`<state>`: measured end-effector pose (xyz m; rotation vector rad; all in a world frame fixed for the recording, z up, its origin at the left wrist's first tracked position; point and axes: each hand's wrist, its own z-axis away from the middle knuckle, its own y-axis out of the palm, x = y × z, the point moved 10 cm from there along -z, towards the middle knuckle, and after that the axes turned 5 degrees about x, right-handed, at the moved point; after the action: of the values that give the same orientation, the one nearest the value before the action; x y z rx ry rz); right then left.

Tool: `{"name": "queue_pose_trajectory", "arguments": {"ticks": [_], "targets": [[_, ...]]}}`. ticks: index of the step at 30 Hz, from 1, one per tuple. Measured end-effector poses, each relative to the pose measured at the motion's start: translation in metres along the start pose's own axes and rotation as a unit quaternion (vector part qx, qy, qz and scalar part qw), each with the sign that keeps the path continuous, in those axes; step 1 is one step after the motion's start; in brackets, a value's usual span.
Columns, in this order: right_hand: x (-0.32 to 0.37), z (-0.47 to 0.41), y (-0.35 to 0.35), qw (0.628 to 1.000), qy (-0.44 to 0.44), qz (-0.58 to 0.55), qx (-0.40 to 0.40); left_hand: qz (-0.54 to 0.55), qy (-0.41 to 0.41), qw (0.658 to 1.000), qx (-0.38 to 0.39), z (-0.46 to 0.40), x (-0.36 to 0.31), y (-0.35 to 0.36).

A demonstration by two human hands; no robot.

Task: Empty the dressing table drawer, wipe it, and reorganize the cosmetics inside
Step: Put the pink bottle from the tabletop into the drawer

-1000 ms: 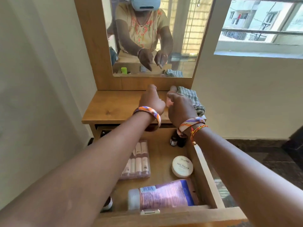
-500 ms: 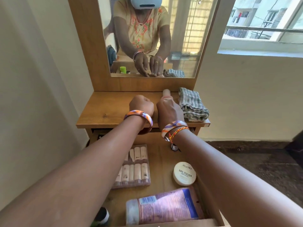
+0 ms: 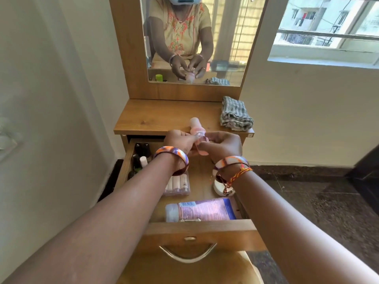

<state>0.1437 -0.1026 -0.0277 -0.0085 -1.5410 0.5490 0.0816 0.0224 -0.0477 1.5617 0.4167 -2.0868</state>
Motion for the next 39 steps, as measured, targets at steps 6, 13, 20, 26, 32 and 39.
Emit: {"name": "queue_pose_trajectory", "arguments": {"ticks": [6, 13, 20, 26, 32, 39], "targets": [[-0.047, 0.032, 0.004, 0.993, 0.045, -0.028, 0.105, -0.025, -0.027, 0.999, 0.007, 0.029, 0.047, -0.003], [-0.065, 0.024, 0.012, 0.987, 0.059, 0.103, 0.105, -0.081, -0.082, 0.993, 0.019, 0.004, 0.081, 0.003], [-0.051, 0.013, 0.032, 0.948, -0.007, 0.281, 0.15, -0.213, -0.064, 0.974, 0.03, -0.031, 0.096, 0.005], [-0.052, 0.008, 0.037, 0.93, -0.019, 0.328, 0.164, -0.298, -0.072, 0.951, 0.039, -0.041, 0.097, 0.011], [-0.057, 0.009, 0.045, 0.905, -0.006, 0.377, 0.196, -0.328, -0.07, 0.94, 0.065, -0.039, 0.091, 0.018], [-0.059, 0.012, 0.054, 0.883, -0.014, 0.414, 0.22, -0.361, -0.072, 0.925, 0.093, -0.034, 0.09, 0.024]]}}
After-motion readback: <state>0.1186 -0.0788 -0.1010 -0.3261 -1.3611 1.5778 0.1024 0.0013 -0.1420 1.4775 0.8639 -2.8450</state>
